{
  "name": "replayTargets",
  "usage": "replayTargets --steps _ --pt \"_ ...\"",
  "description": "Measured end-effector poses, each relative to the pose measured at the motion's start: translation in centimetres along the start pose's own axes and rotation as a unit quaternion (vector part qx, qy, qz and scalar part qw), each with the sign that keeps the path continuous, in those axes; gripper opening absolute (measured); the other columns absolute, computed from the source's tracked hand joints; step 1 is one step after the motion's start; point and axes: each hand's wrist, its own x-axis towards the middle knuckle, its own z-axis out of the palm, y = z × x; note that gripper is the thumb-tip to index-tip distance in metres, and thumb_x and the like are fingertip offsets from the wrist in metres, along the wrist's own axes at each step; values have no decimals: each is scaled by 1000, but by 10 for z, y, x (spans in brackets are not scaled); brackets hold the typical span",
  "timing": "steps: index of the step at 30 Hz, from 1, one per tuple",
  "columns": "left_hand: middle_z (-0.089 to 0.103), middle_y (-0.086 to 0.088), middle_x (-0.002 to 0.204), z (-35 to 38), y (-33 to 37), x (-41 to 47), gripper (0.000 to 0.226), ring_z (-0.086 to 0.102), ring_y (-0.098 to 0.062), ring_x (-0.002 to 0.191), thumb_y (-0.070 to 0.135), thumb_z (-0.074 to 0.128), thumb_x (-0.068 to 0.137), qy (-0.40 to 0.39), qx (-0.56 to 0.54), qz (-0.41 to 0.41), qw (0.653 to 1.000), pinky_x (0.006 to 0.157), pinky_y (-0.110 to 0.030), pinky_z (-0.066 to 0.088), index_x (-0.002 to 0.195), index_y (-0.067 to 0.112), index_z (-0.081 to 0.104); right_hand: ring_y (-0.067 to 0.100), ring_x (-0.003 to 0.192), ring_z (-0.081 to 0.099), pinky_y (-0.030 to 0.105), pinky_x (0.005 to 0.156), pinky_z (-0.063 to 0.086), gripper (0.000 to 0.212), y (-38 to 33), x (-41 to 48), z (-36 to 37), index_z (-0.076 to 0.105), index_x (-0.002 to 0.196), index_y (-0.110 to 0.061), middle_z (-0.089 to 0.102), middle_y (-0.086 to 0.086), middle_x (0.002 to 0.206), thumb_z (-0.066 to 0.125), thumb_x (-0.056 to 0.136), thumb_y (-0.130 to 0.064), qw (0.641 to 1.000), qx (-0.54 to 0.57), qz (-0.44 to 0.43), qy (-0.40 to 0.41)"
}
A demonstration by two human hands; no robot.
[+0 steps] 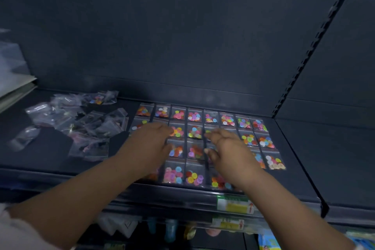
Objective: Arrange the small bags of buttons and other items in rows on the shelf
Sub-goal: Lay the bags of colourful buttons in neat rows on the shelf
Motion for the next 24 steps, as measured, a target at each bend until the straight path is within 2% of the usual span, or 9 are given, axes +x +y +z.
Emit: replayTargets --steps 3,5,7,9,14,17,19,24 --pt "63 -10 115 -15 -31 -5 38 60 -30 105 26 60 82 21 33 -8 999 92 -36 48 116 10 63 22 135 30 28 113 25 48 -26 22 6 38 142 -22 34 1 149 48 95 -30 999 -17 -38 1" --pt "67 -13 105 -25 -55 -10 37 65 -32 94 24 66 76 28 46 -17 998 84 -39 53 109 7 67 23 135 30 30 113 26 49 -47 40 11 38 141 -21 33 3 149 47 95 -31 998 -16 -58 -2" --pt "66 -12 106 -37 -74 -12 35 63 -32 96 21 70 78 32 56 -32 997 85 -37 50 110 7 66 22 137 28 28 113 24 51 -66 56 18 34 143 -21 31 3 150 45 95 -32 997 -12 -73 -11" --pt "64 -12 112 -48 -99 -14 37 60 -31 101 25 66 82 37 60 -55 996 89 -37 46 114 7 64 20 139 23 27 115 19 53 -89 77 27 29 146 -20 26 2 153 44 96 -34 995 -13 -92 -28" --pt "64 -14 112 -72 -167 -17 43 60 -33 102 34 55 85 24 76 -118 990 89 -39 48 117 6 63 20 141 20 27 116 15 57 -146 129 49 25 147 -20 22 3 155 45 96 -36 991 -16 -119 -53" --pt "62 -11 117 -80 -207 -13 41 57 -30 108 32 56 86 13 70 -142 987 91 -37 46 121 11 60 22 141 22 29 116 18 56 -174 158 63 28 146 -22 23 3 155 46 95 -35 990 -8 -120 -67" --pt "62 -8 115 -83 -232 -7 37 56 -27 108 32 53 85 9 60 -149 987 91 -38 46 117 14 61 23 139 25 31 115 21 53 -190 179 72 32 144 -21 26 3 153 46 95 -35 990 -2 -117 -74" --pt "61 -6 111 -85 -280 27 29 56 -25 103 29 52 88 -6 48 -144 988 85 -33 43 114 18 61 26 127 41 30 107 34 42 -219 233 95 46 135 -17 45 5 139 48 94 -30 993 7 -94 -70"
